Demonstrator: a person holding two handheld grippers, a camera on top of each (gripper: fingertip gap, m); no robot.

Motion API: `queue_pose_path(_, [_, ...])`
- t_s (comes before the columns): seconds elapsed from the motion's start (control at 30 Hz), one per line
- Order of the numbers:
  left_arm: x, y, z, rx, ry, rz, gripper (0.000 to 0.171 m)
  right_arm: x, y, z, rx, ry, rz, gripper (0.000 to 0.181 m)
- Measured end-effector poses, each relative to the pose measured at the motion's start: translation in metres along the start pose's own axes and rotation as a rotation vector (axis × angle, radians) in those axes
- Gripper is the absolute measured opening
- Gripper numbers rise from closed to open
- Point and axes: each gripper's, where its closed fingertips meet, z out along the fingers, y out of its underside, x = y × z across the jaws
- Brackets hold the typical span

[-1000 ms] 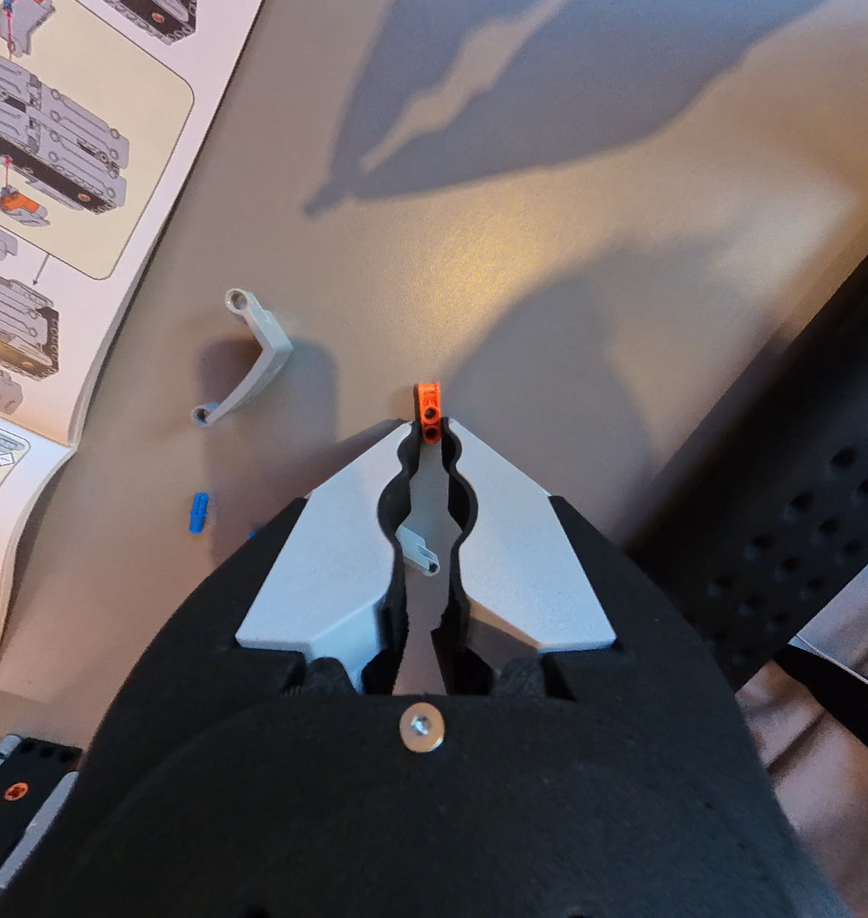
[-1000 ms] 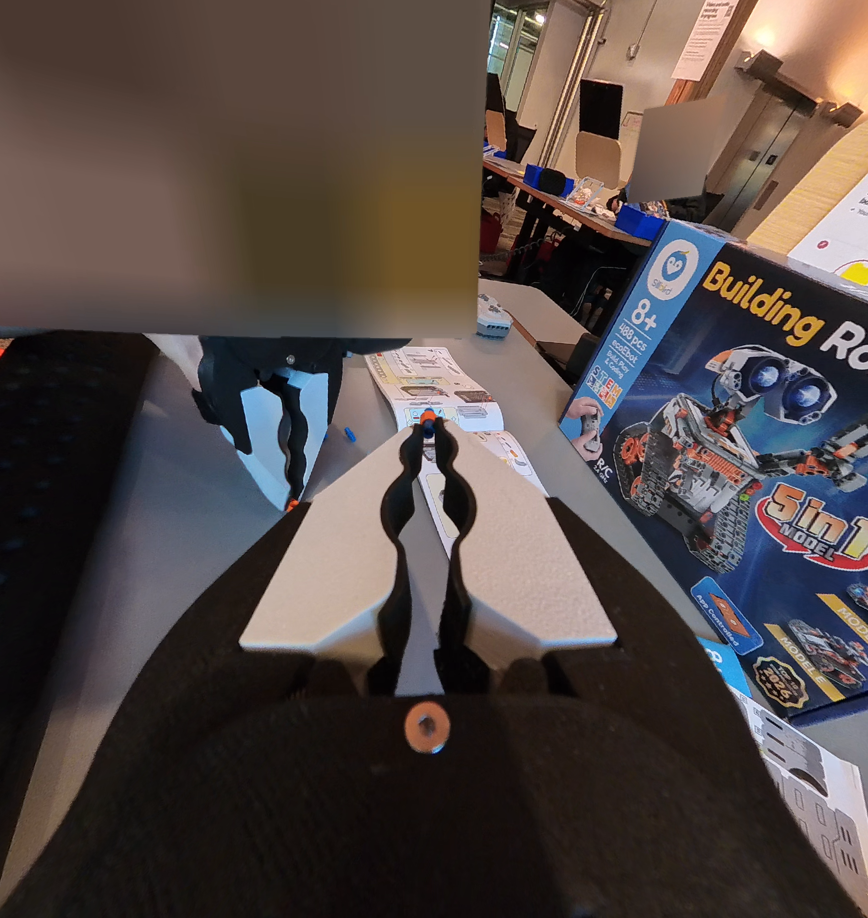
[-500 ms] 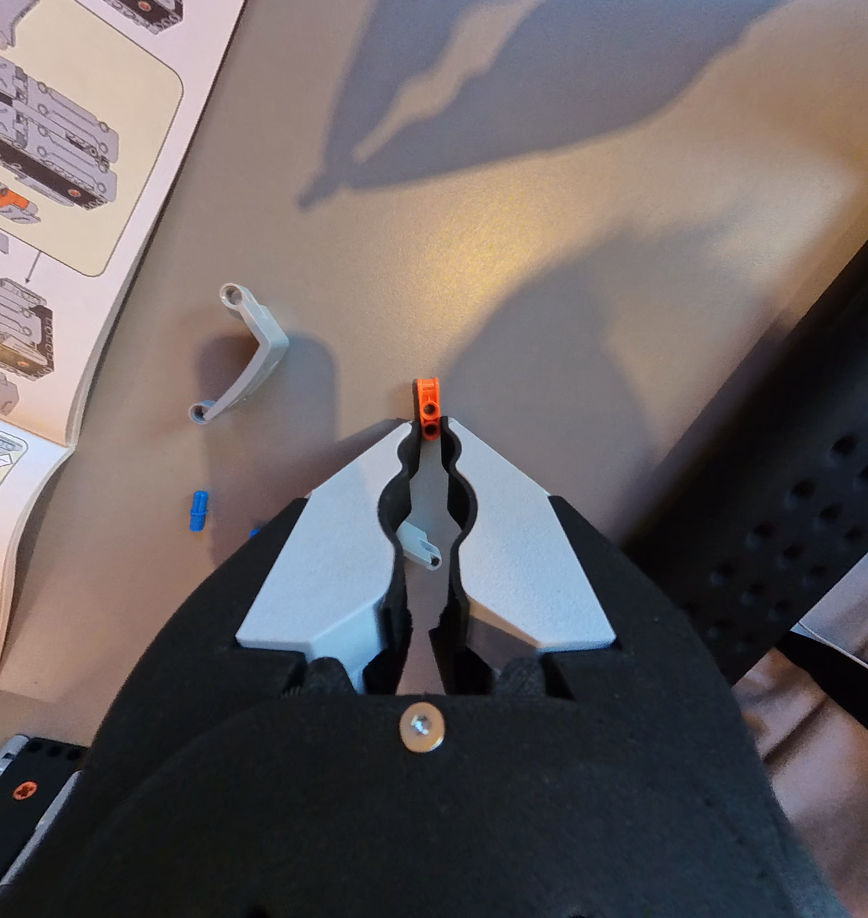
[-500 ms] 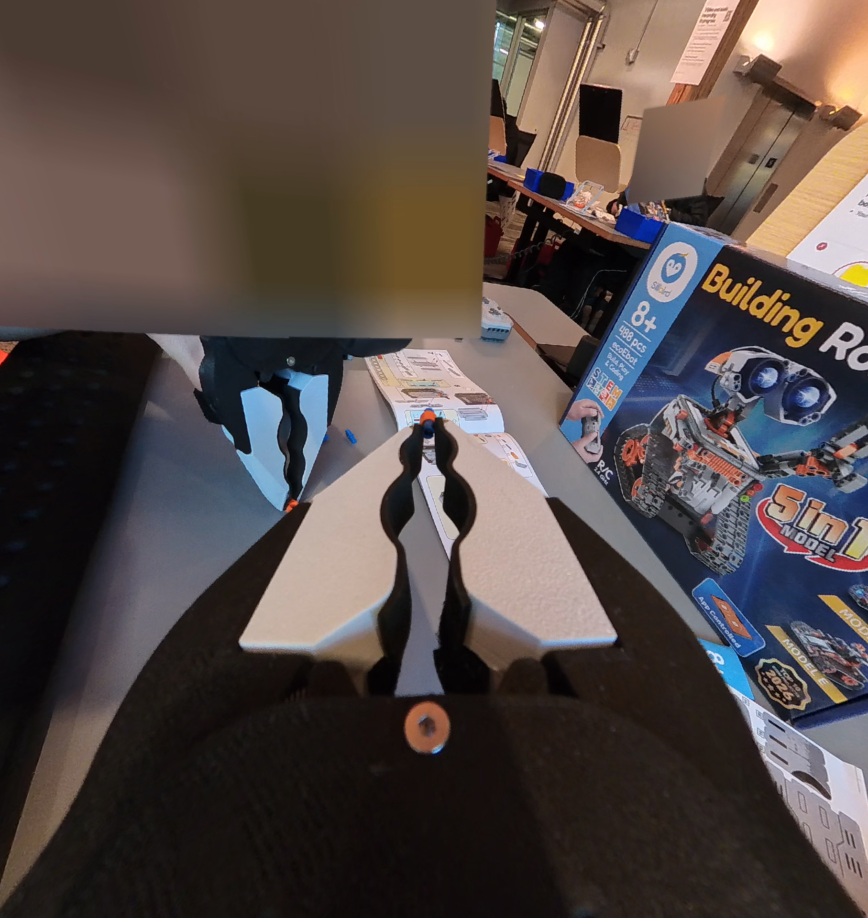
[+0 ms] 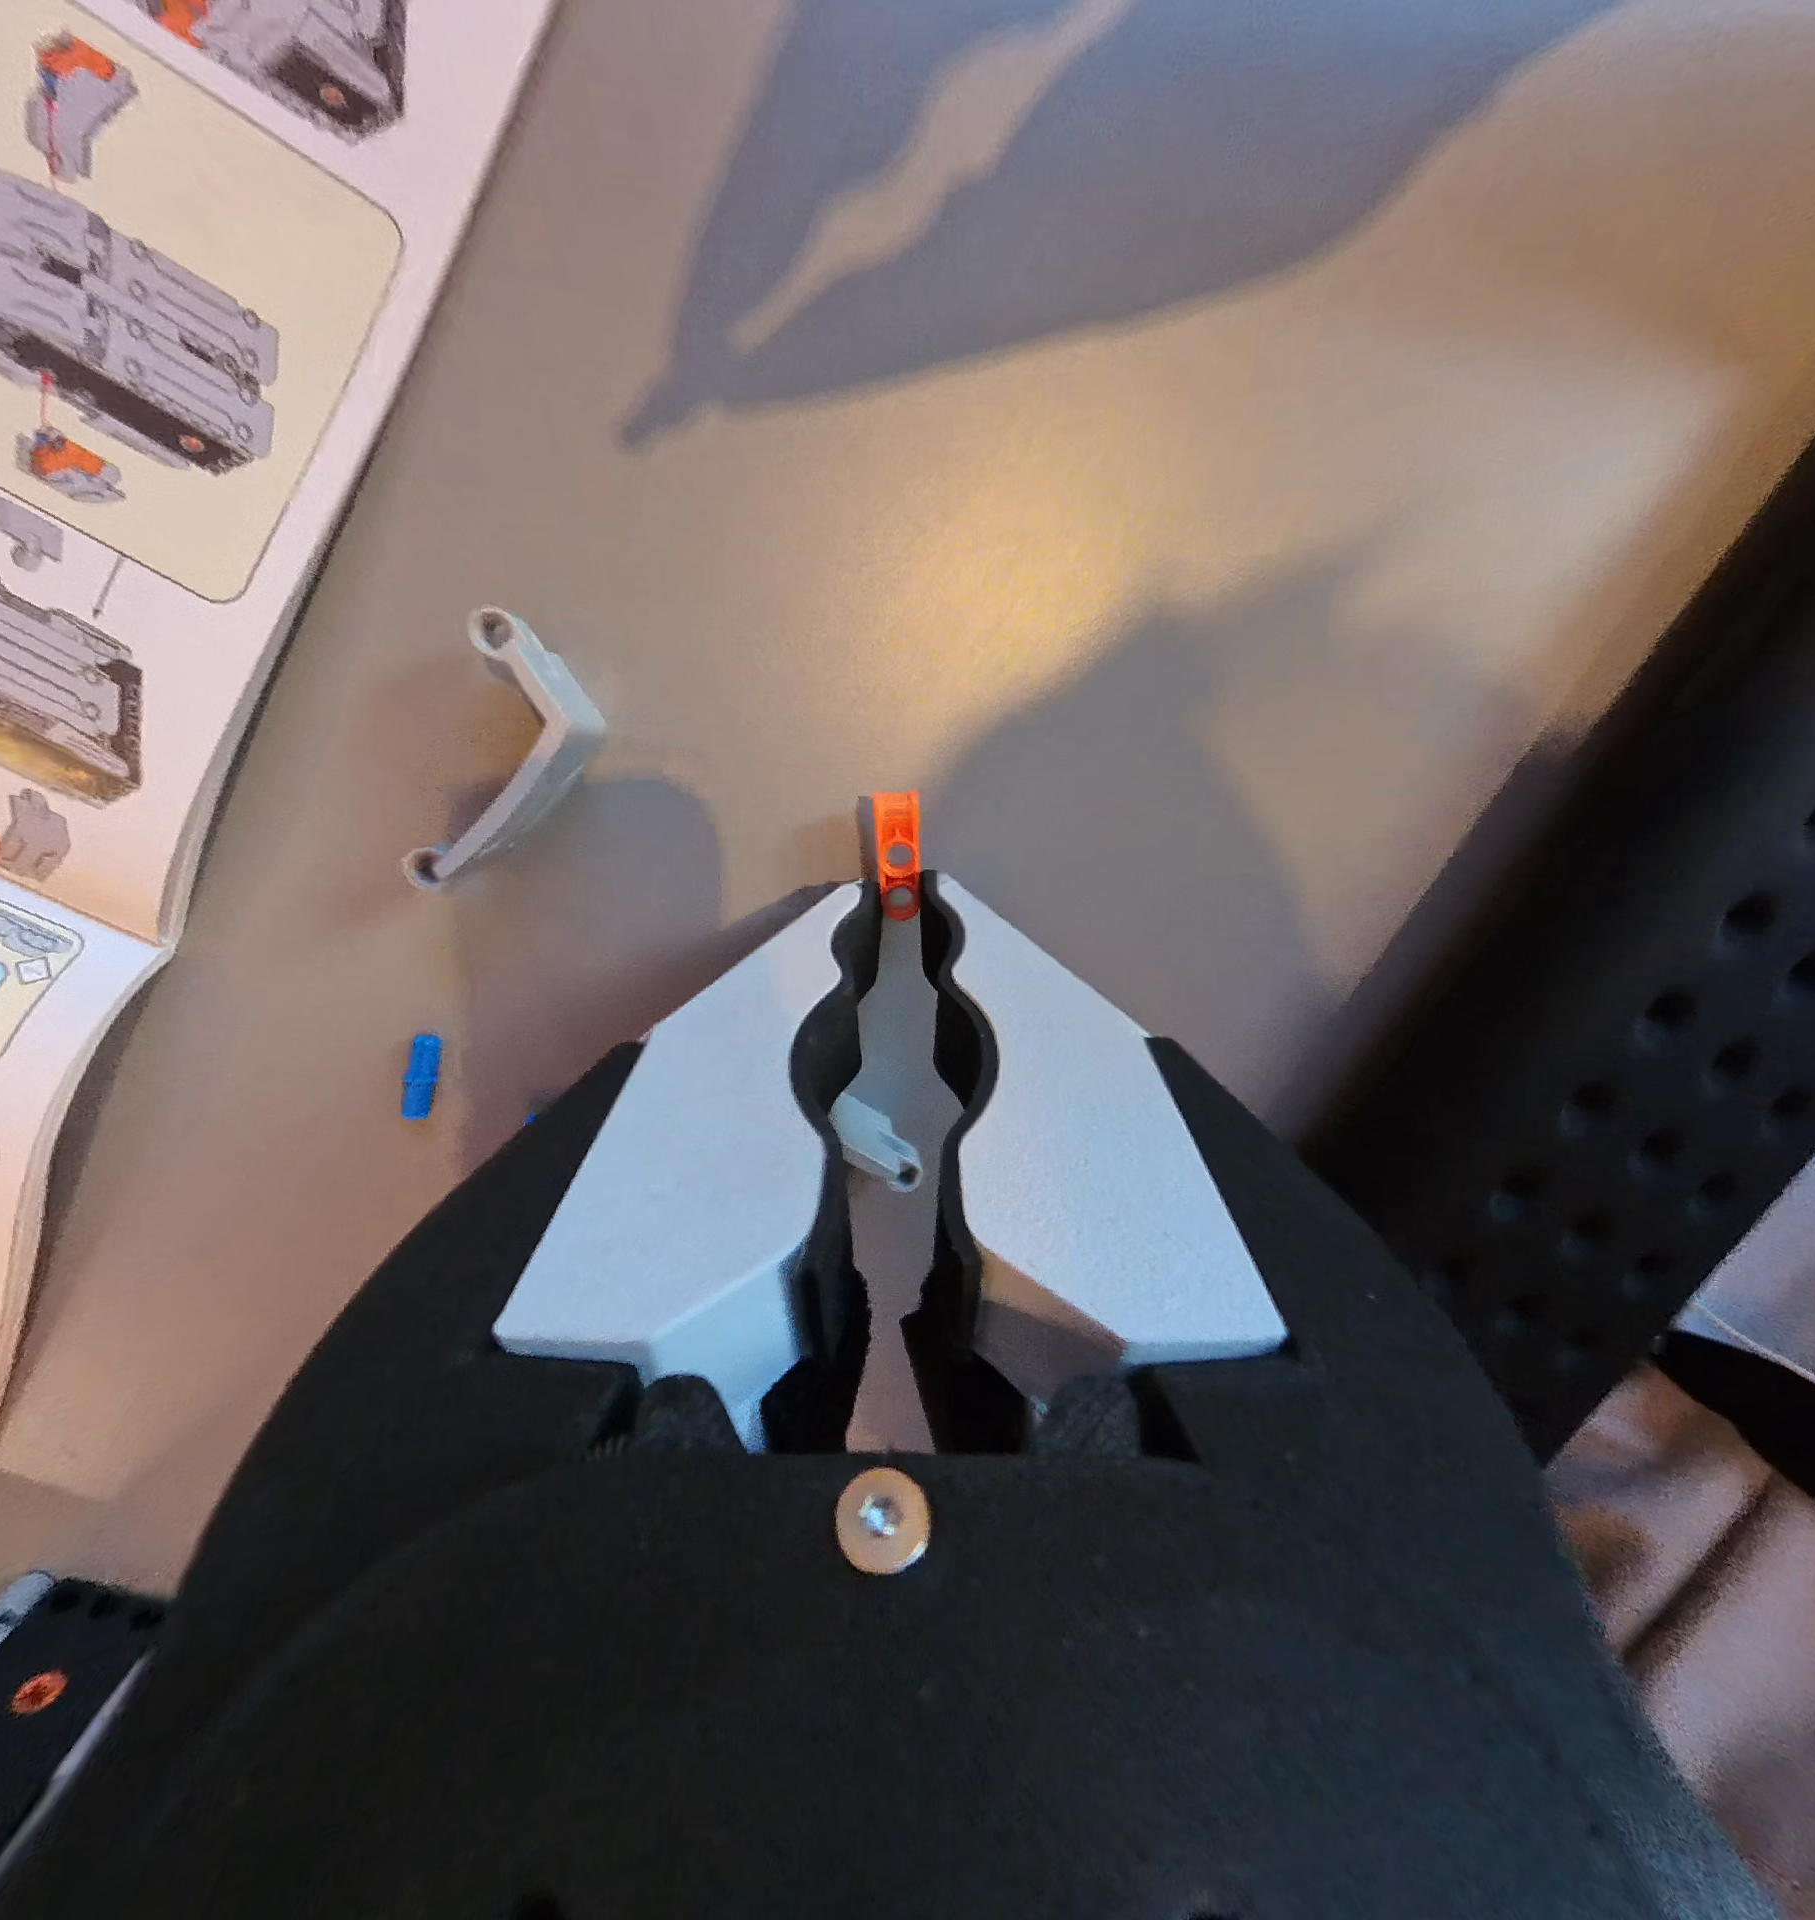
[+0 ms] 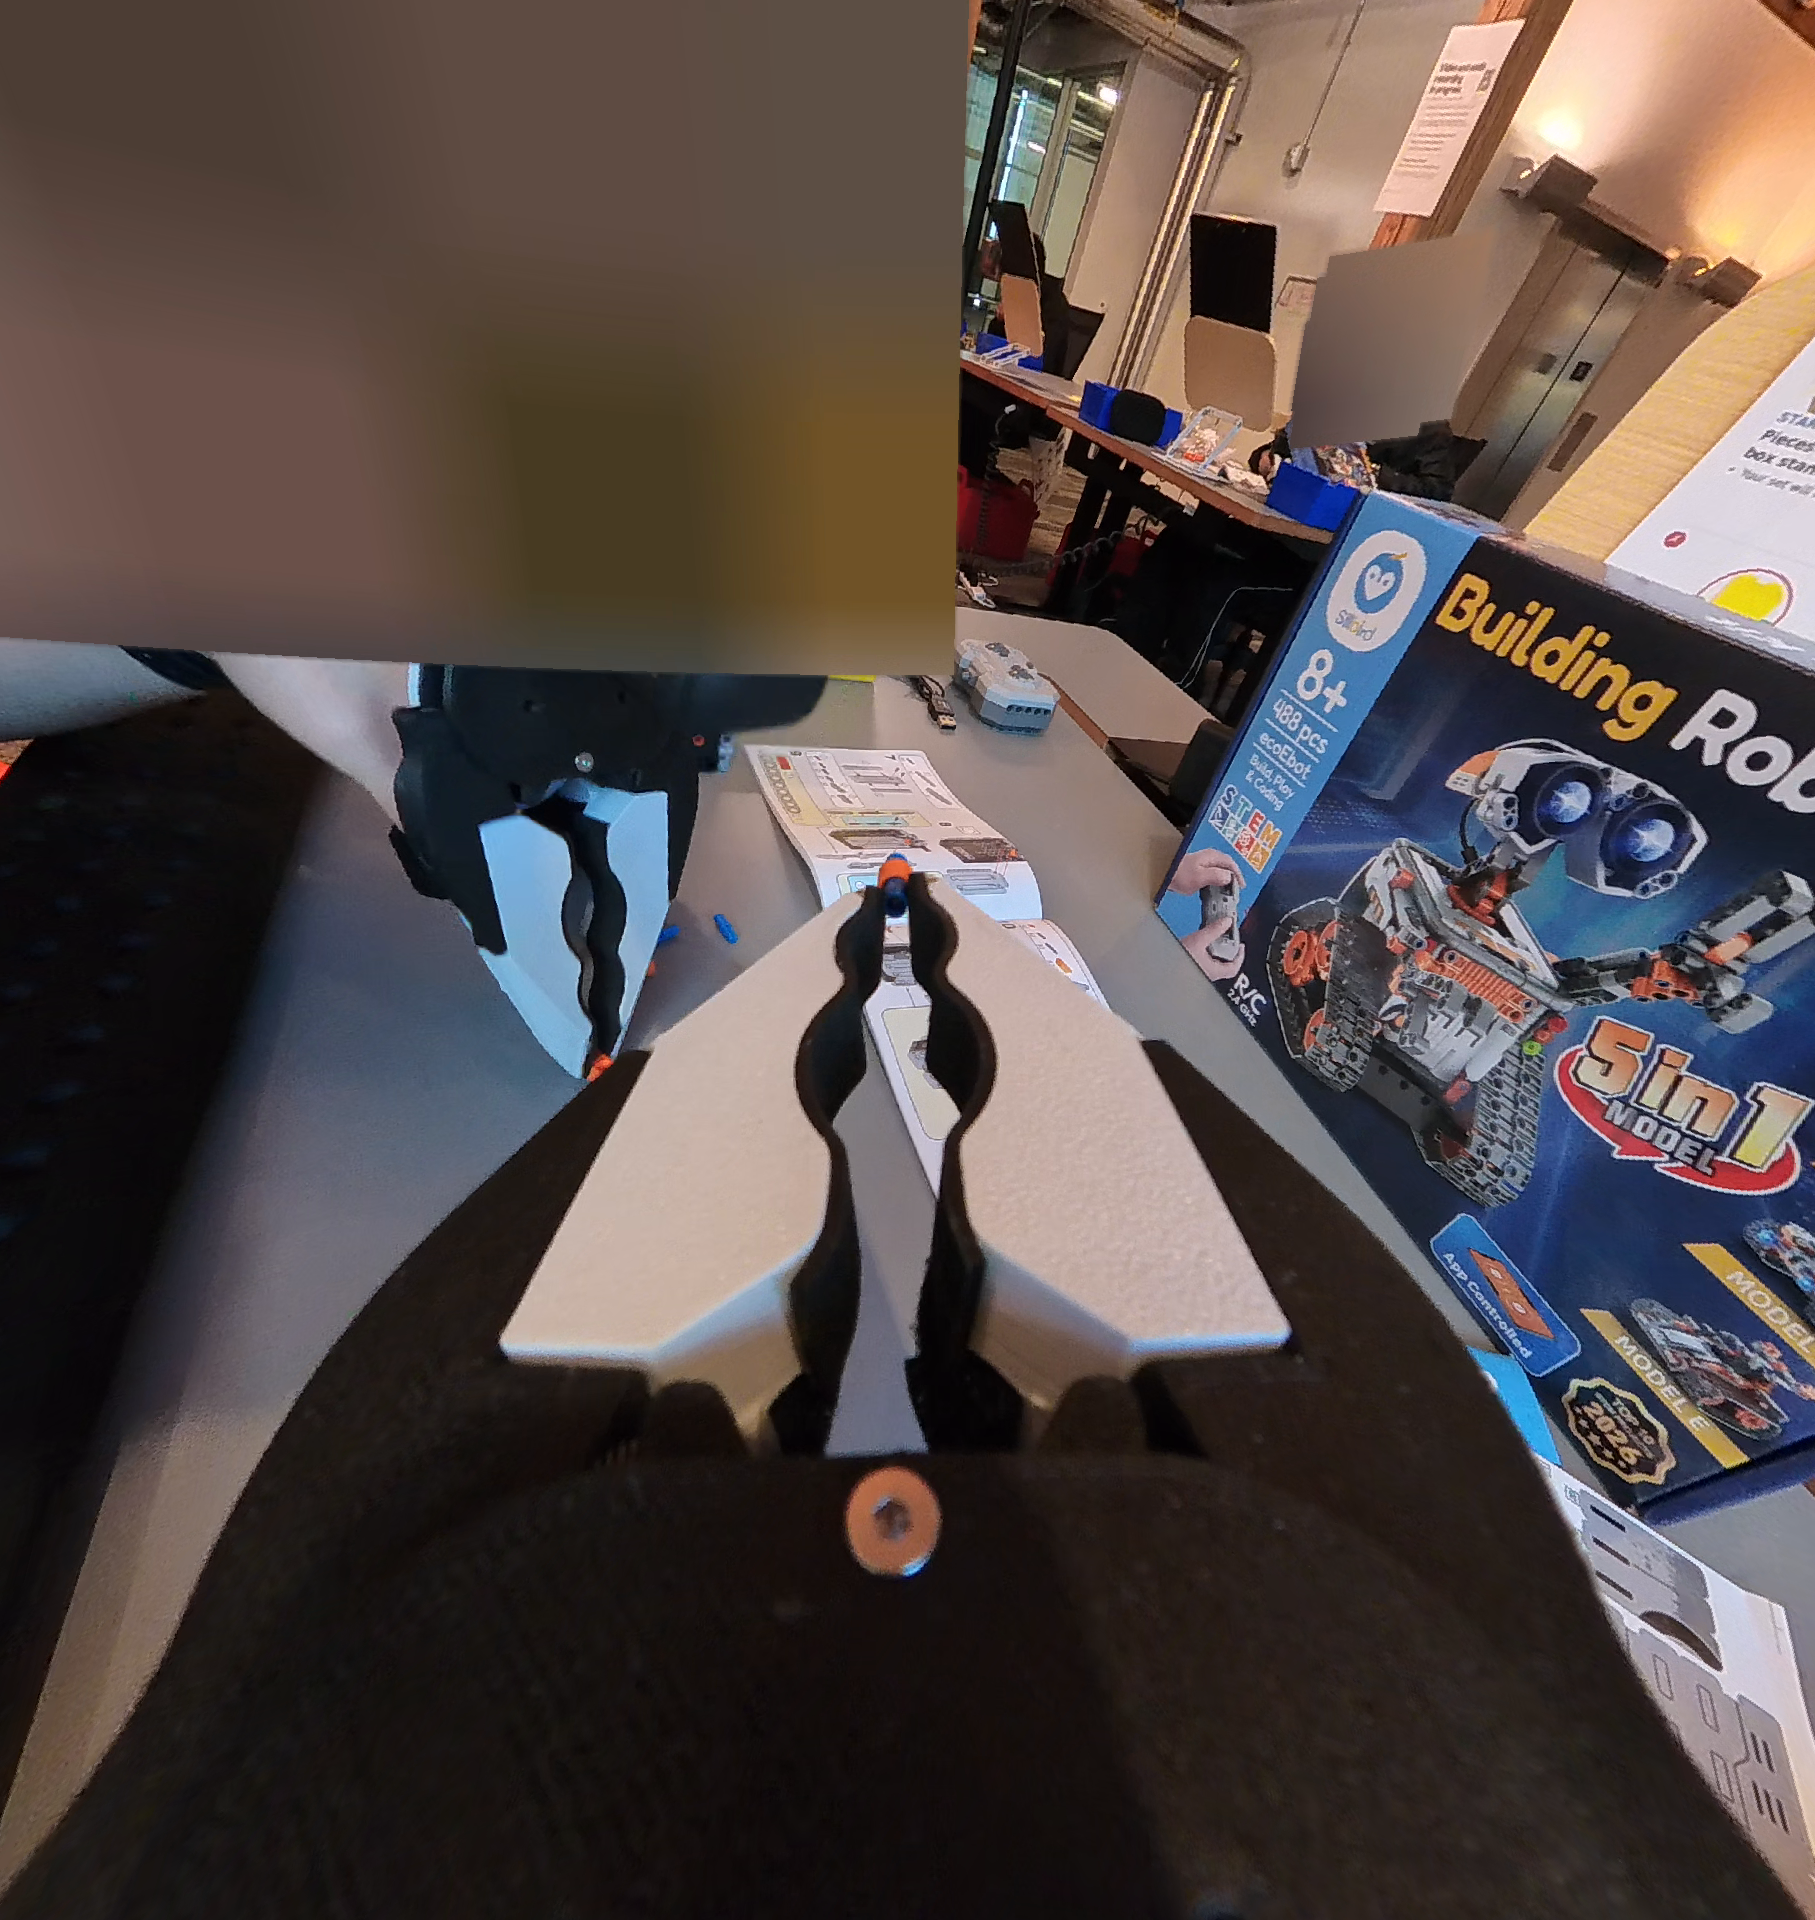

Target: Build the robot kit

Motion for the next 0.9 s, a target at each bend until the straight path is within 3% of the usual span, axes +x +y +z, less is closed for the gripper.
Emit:
queue_pose_path(0.1, [-0.005, -0.026, -0.043, 0.268, 0.073, -0.080, 0.006, 0.002, -0.003, -0.002, 0.018, 0.008, 0.001, 0.003])
queue_pose_path(0.27, [-0.066, -0.064, -0.198, 0.873, -0.058, -0.166, 0.005, 0.004, -0.007, -0.003, 0.050, 0.014, 0.013, 0.003])
queue_pose_path(0.37, [-0.090, -0.073, -0.265, 1.098, -0.035, -0.220, 0.005, 0.006, -0.002, 0.000, 0.046, 0.019, 0.029, 0.003])
queue_pose_path(0.43, [-0.102, -0.078, -0.286, 1.166, -0.003, -0.246, 0.005, 0.008, 0.004, 0.003, 0.037, 0.021, 0.047, 0.003])
queue_pose_path(0.6, [-0.104, -0.092, -0.321, 1.323, 0.270, -0.312, 0.006, 0.013, 0.021, 0.011, 0.020, 0.014, 0.100, 0.003])
queue_pose_path(0.77, [-0.125, -0.087, -0.307, 1.309, 0.229, -0.340, 0.005, 0.020, 0.045, 0.017, -0.020, 0.013, 0.159, 0.003])
queue_pose_path(0.9, [-0.132, -0.082, -0.310, 1.319, 0.280, -0.336, 0.005, 0.026, 0.048, 0.018, -0.020, 0.012, 0.161, 0.003])
